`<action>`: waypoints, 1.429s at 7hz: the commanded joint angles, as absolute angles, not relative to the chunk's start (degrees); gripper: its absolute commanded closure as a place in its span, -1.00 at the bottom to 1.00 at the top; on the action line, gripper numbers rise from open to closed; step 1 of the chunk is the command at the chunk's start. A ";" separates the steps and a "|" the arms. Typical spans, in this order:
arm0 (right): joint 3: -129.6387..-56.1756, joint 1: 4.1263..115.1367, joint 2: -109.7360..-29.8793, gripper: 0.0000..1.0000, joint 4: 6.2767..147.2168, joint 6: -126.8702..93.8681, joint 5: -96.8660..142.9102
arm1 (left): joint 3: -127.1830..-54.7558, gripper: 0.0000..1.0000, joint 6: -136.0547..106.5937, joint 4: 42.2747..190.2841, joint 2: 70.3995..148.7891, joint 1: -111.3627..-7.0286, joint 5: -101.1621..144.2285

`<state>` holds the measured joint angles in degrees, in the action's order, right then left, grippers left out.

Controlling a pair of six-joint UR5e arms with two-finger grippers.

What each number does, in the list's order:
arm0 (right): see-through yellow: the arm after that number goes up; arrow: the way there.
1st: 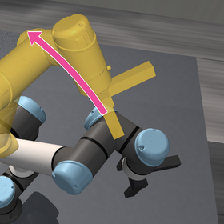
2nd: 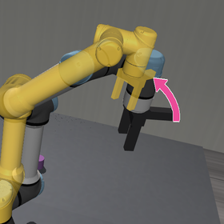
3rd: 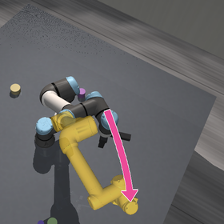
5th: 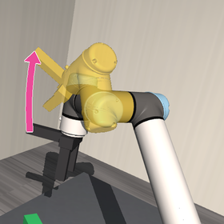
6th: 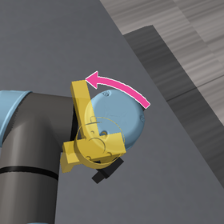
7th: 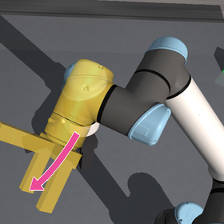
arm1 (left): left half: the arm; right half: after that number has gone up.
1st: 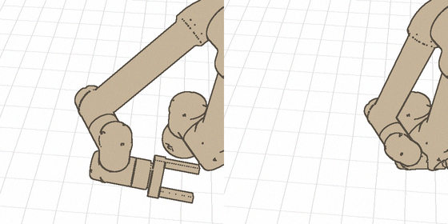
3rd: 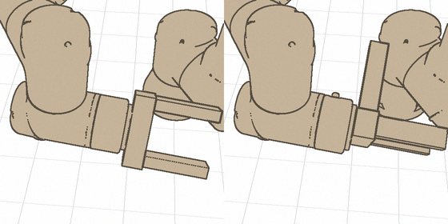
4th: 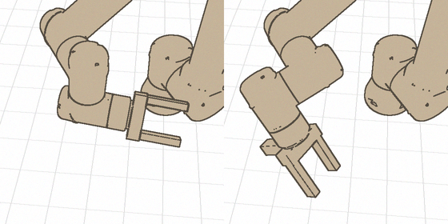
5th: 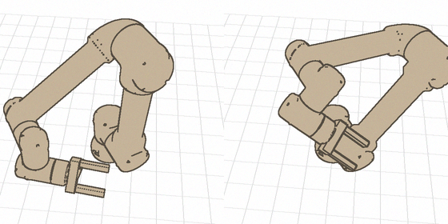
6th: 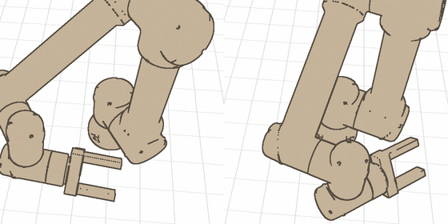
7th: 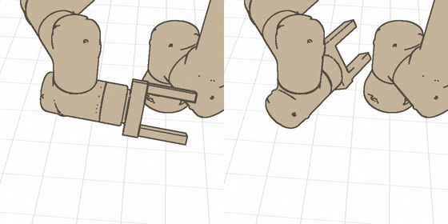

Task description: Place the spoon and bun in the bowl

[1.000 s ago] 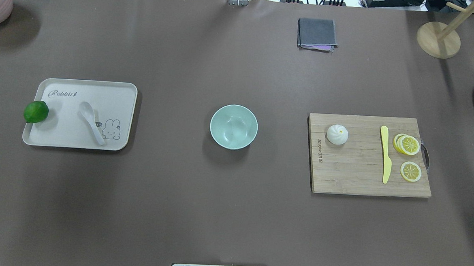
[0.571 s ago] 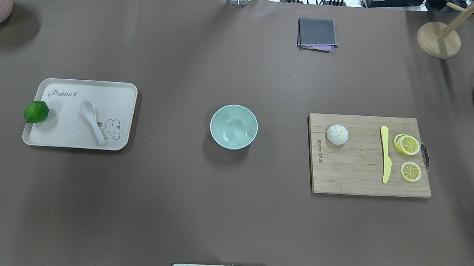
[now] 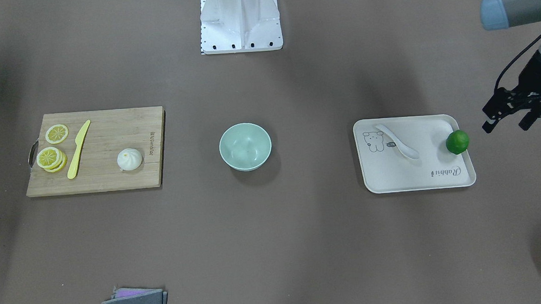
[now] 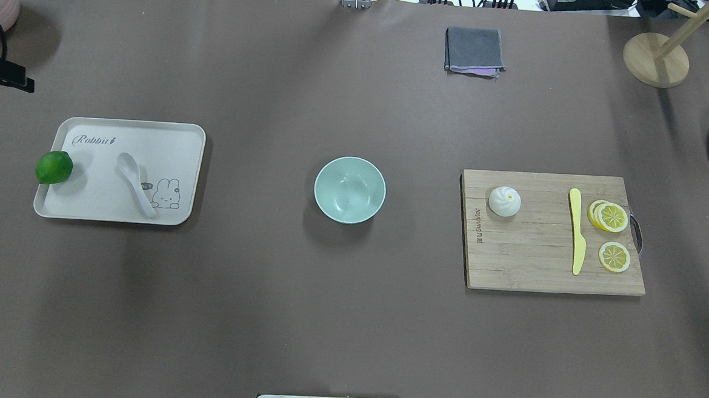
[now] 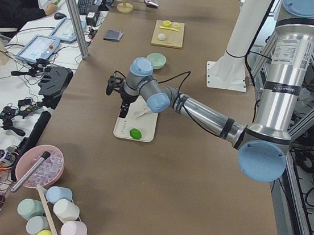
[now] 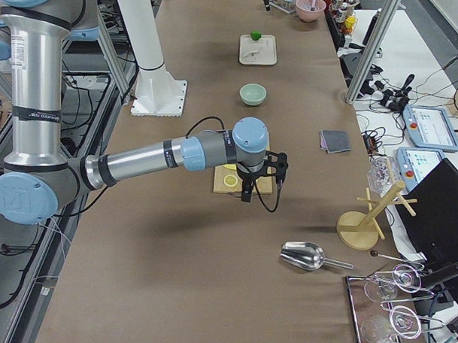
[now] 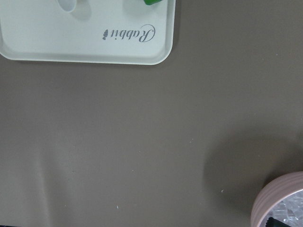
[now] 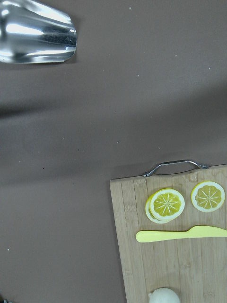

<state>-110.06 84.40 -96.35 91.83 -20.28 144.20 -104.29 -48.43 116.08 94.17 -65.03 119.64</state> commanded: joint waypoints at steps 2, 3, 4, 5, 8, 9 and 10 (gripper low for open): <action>-109.95 83.41 -96.24 -1.00 89.04 -21.00 144.32 | -107.65 -0.96 -62.96 116.72 95.62 -53.14 104.41; -109.86 82.54 -96.15 -1.00 88.77 -21.35 144.06 | -107.75 -0.96 -72.15 116.63 95.80 -47.34 98.58; -109.86 82.09 -96.33 -1.00 86.94 -21.44 143.44 | -107.06 -0.96 -74.86 116.54 96.32 -42.15 94.35; -109.86 81.39 -96.42 -1.00 86.40 -22.05 143.44 | -105.40 -0.96 -76.97 116.19 97.11 -36.62 89.00; -109.95 78.76 -95.89 -1.00 83.95 -25.56 141.59 | -101.88 -0.95 -78.13 116.37 97.38 -33.76 86.58; -109.78 77.27 -95.02 -1.00 81.76 -29.84 141.59 | -102.21 -0.94 -78.13 116.54 97.30 -33.49 86.40; -109.86 76.73 -94.84 -1.00 81.30 -30.49 141.59 | -101.87 -0.83 -78.13 116.63 97.38 -33.31 86.48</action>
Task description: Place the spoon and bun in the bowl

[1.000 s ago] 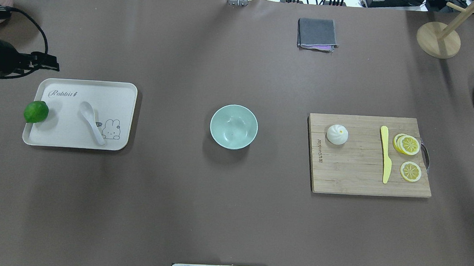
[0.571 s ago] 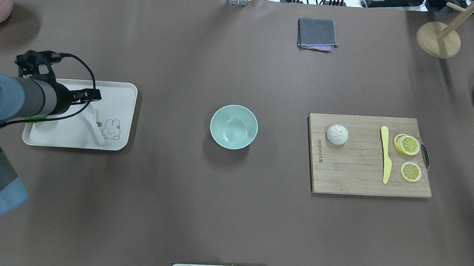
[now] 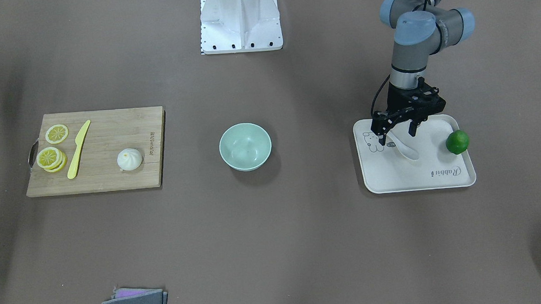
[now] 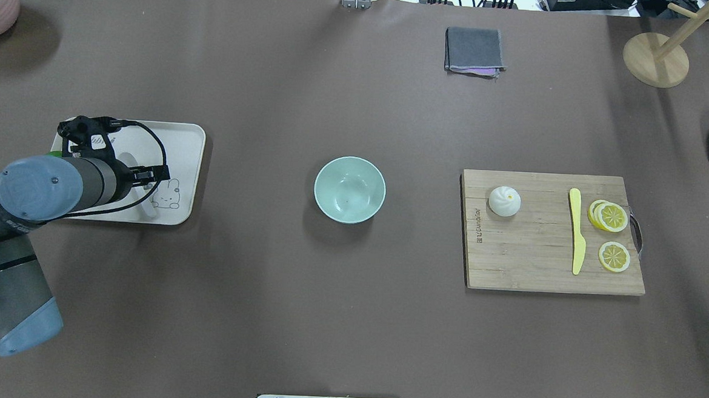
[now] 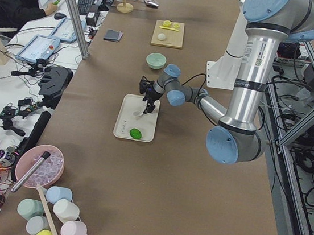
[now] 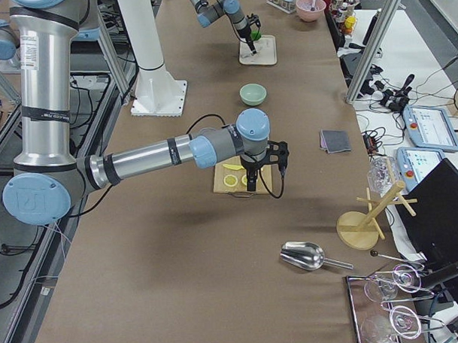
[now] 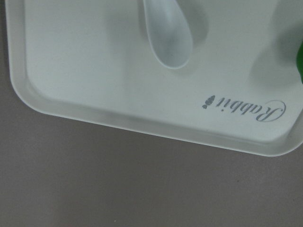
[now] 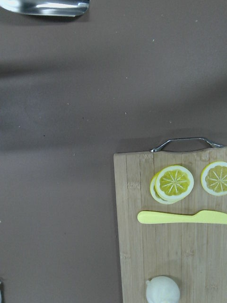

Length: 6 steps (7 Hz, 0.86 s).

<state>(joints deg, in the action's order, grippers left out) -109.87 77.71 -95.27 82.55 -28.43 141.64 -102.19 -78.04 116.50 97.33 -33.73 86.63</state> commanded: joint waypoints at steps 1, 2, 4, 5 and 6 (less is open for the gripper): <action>-109.78 76.64 -94.83 -1.00 81.30 -30.50 141.59 | -101.69 -0.60 -78.05 116.72 97.38 -33.31 86.57; -109.86 76.64 -94.83 -1.00 81.30 -30.50 141.59 | -101.17 -0.46 -78.13 116.89 97.38 -33.31 86.57; -109.86 76.64 -94.83 -1.00 81.30 -30.50 141.59 | -100.81 -0.46 -78.13 117.25 97.21 -33.31 86.57; -109.86 76.64 -94.83 -1.00 81.30 -30.50 141.59 | -100.90 -0.22 -78.22 117.94 97.03 -33.31 86.57; -109.86 76.64 -94.83 -1.00 81.21 -30.50 141.50 | -100.81 0.09 -78.22 119.17 96.68 -33.31 86.66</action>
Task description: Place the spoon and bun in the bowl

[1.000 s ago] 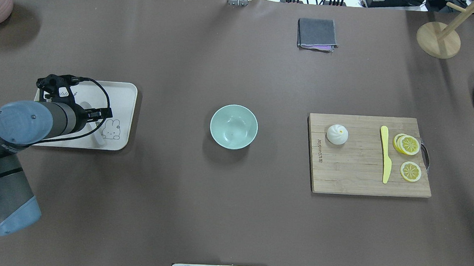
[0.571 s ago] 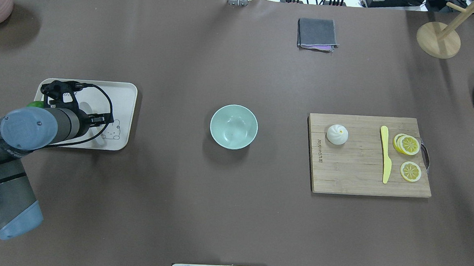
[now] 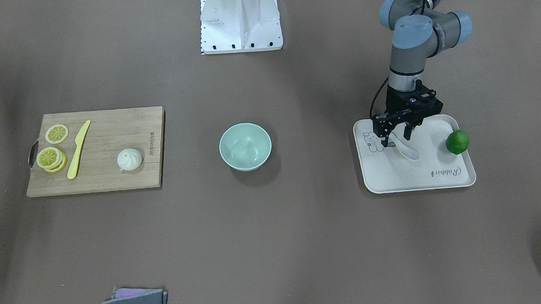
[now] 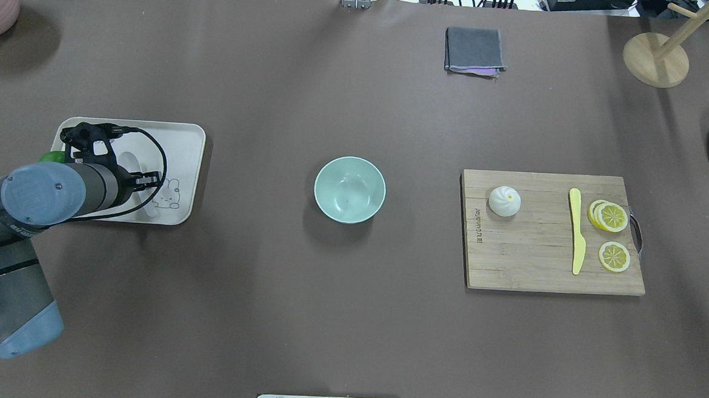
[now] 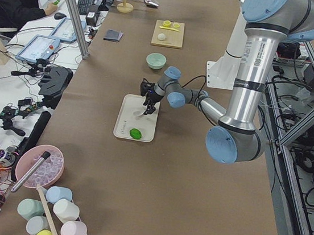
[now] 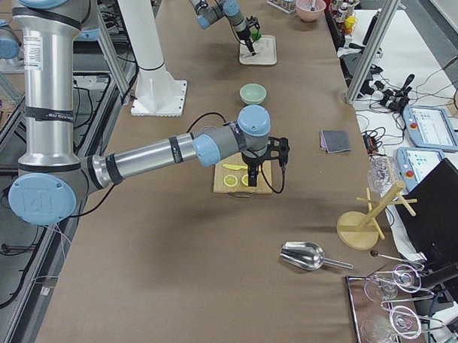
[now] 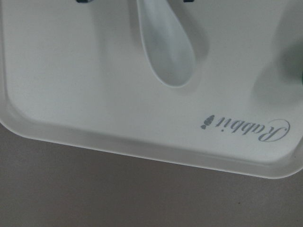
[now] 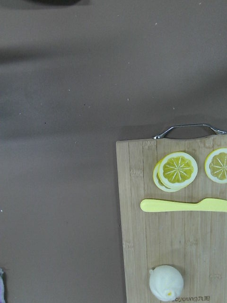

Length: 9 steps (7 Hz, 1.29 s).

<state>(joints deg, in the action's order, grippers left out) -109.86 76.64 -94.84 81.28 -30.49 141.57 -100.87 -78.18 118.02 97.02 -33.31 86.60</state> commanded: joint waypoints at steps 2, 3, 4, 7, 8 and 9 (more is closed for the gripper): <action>-109.95 76.64 -94.83 -1.00 81.21 -30.50 141.59 | -101.25 1.00 -78.31 119.09 96.51 -33.31 86.57; -109.95 76.64 -94.75 -1.00 81.21 -30.50 141.50 | -101.34 1.00 -78.22 119.09 96.59 -33.31 86.75; -110.04 76.73 -94.40 -1.00 81.21 -30.50 140.98 | -102.90 1.00 -77.70 118.83 96.42 -33.48 87.01; -110.04 71.14 -90.90 -1.00 81.21 -40.29 137.84 | -109.67 1.00 -76.73 112.10 100.25 -38.40 94.47; -109.95 66.41 -87.57 -1.00 81.21 -44.78 133.03 | -110.04 1.00 -76.82 107.71 106.11 -38.32 94.48; -110.13 61.14 -85.10 -1.00 80.86 -50.48 128.80 | -109.87 1.00 -77.69 101.58 113.05 -37.97 94.48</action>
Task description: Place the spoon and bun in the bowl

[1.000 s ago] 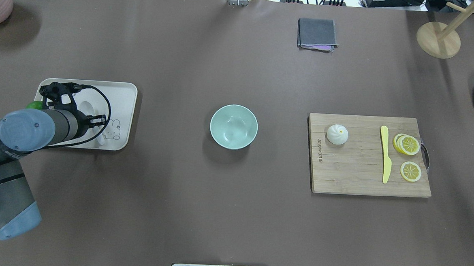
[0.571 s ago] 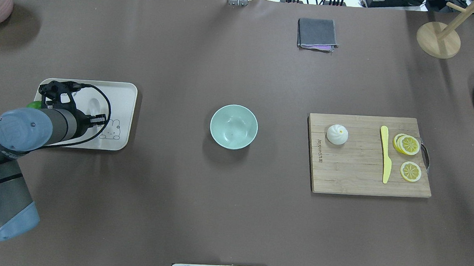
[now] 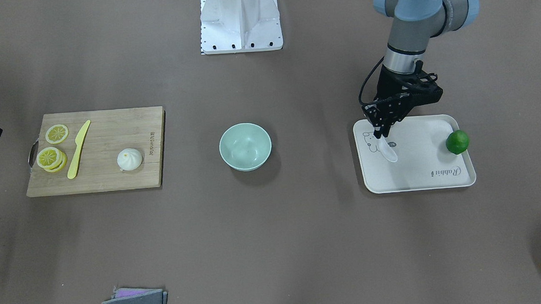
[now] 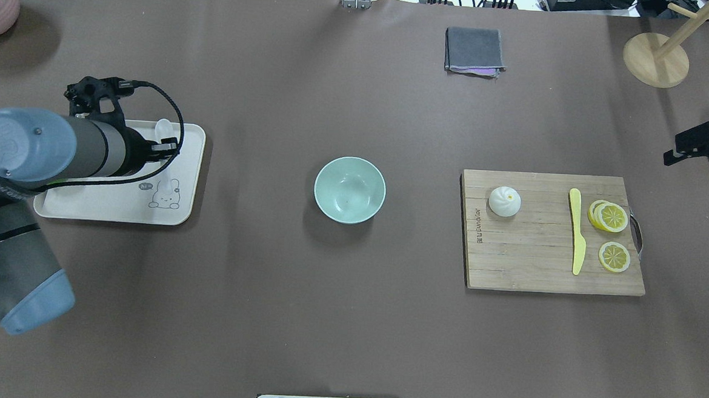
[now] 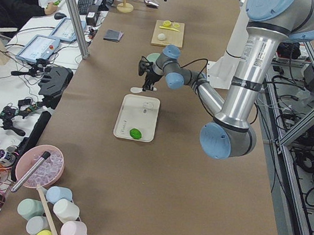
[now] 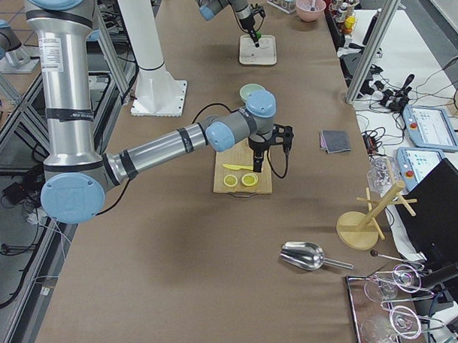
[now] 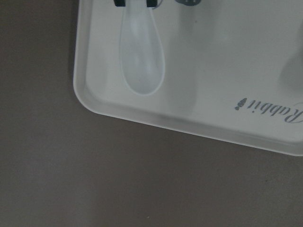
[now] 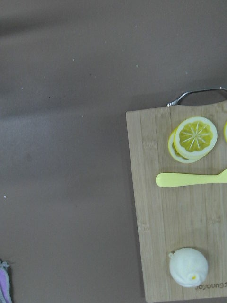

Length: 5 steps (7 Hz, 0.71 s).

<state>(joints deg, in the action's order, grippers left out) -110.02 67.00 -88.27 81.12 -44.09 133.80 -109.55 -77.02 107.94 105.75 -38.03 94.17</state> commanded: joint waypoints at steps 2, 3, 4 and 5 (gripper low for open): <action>-109.60 49.28 -82.63 -1.00 71.68 -62.08 120.73 | -110.30 1.00 -79.61 92.65 120.75 -37.10 94.48; -108.90 42.26 -79.48 -1.00 72.15 -65.71 112.84 | -110.30 1.00 -80.32 92.64 121.37 -36.57 94.48; -106.46 39.06 -77.45 -1.00 72.07 -65.92 109.81 | -110.22 1.00 -80.33 92.64 121.55 -36.48 94.40; -103.48 38.41 -76.30 -0.98 72.07 -67.48 109.43 | -110.04 1.00 -80.33 92.64 121.55 -36.47 94.31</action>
<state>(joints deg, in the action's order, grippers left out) -106.58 40.88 -78.19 72.24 -65.57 111.69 -110.19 -80.20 92.77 121.31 -36.58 94.40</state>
